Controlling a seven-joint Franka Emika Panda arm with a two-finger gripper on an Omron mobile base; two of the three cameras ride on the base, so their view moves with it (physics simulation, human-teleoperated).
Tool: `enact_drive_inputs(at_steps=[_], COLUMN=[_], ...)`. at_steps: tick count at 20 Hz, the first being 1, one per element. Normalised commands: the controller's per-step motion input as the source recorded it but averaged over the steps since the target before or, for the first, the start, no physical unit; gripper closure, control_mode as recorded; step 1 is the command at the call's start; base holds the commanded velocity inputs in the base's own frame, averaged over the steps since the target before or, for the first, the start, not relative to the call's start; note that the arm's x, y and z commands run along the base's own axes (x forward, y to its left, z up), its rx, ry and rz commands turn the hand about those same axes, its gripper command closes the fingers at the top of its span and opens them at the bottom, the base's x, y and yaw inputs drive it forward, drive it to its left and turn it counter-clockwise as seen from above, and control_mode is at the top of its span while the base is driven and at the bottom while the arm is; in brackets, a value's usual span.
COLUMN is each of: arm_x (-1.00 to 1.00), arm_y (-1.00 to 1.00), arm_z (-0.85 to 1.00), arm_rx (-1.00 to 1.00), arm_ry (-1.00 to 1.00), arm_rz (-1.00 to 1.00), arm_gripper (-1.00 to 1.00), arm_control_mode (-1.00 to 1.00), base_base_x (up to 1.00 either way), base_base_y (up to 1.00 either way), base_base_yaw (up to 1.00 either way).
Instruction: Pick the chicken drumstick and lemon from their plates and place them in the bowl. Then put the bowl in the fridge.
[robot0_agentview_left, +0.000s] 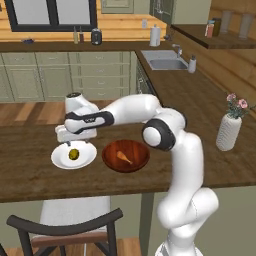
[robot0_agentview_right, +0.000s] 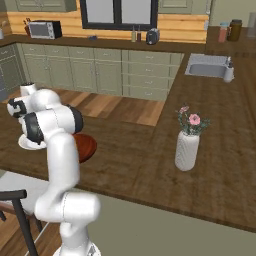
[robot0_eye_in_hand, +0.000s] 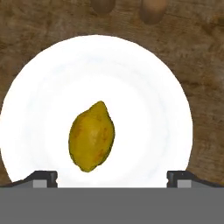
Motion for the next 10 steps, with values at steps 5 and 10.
enact_drive_inputs(at_steps=[5,10], arm_x=[0.33,0.10], arm_y=[0.42,0.08], arm_z=[-0.19,-0.38], arm_rx=[-0.09,-0.08], arm_ry=[0.05,0.25], arm_rz=[-0.14,-0.07], arm_gripper=[-1.00,-1.00], arm_control_mode=[-1.00,-1.00], base_base_x=[0.00,0.00], base_base_y=[0.00,0.00], base_base_yaw=[0.00,0.00])
